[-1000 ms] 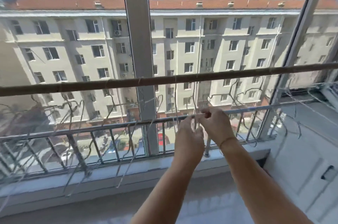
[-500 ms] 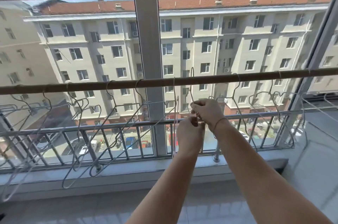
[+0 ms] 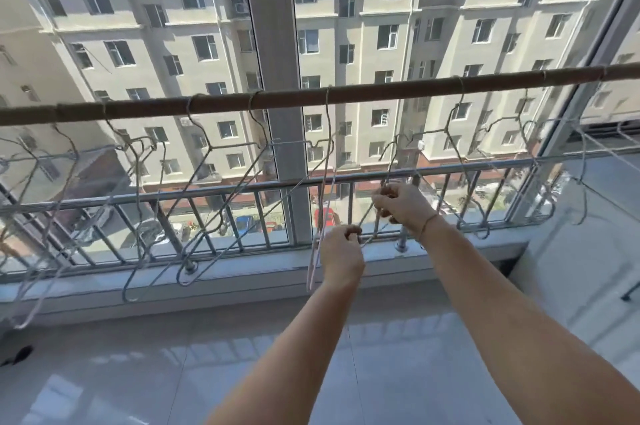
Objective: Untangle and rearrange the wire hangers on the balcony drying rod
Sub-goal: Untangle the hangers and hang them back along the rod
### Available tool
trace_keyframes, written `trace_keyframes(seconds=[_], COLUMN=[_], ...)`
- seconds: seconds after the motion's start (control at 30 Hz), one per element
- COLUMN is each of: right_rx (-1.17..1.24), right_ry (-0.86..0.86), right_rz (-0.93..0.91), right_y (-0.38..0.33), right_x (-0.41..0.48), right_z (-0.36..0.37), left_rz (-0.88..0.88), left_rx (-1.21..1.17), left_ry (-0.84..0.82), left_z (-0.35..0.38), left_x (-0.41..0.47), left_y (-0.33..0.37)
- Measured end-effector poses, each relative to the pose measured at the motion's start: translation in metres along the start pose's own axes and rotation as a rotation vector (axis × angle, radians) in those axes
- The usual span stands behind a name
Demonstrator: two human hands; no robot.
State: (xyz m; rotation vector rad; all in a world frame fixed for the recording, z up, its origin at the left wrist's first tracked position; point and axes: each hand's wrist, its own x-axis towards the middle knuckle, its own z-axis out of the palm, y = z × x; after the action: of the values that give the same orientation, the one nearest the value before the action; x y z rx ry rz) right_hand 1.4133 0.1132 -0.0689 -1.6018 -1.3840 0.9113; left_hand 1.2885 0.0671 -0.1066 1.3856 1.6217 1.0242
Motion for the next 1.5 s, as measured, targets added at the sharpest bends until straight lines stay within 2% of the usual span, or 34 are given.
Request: trace_keyframes(seconds=[0.27, 0.5, 0.6, 0.7, 0.9, 1.0, 1.1, 1.2, 1.33, 1.5], right_rx=[-0.371, -0.694, -0.730, -0.648, -0.465, -0.370, -0.294, -0.214, -0.113, -0.087], right_ry=[0.084, -0.152, -0.143, -0.051, 0.106, 0.186, 0.241, 0.260, 0.273, 0.285], right_rz=[0.156, -0.023, -0.030, -0.042, -0.121, -0.173, -0.245, -0.295, -0.319, -0.220], right_y=[0.069, 0.069, 0.065, 0.060, 0.036, 0.019, -0.004, -0.029, -0.056, -0.061], right_x=[-0.036, -0.075, -0.093, -0.107, -0.113, -0.108, -0.100, -0.088, -0.074, -0.054], right_z=[-0.003, -0.027, -0.039, -0.045, -0.036, -0.036, -0.042, -0.044, -0.037, -0.026], left_rz=[0.049, 0.091, 0.121, 0.163, 0.248, 0.263, 0.280, 0.308, 0.326, 0.246], left_rx=[0.128, 0.119, 0.203, 0.183, -0.078, -0.248, -0.318, -0.334, -0.289, -0.287], left_ry=[-0.045, -0.056, -0.018, -0.047, -0.272, -0.303, -0.312, -0.282, -0.136, -0.073], left_z=[-0.019, -0.029, -0.023, -0.008, 0.019, 0.020, 0.014, 0.010, 0.005, 0.003], left_x=[-0.021, -0.022, -0.026, -0.040, -0.068, -0.067, -0.057, -0.049, -0.041, -0.029], left_y=[-0.069, -0.089, -0.079, -0.064, -0.018, 0.006, 0.021, 0.036, 0.052, 0.054])
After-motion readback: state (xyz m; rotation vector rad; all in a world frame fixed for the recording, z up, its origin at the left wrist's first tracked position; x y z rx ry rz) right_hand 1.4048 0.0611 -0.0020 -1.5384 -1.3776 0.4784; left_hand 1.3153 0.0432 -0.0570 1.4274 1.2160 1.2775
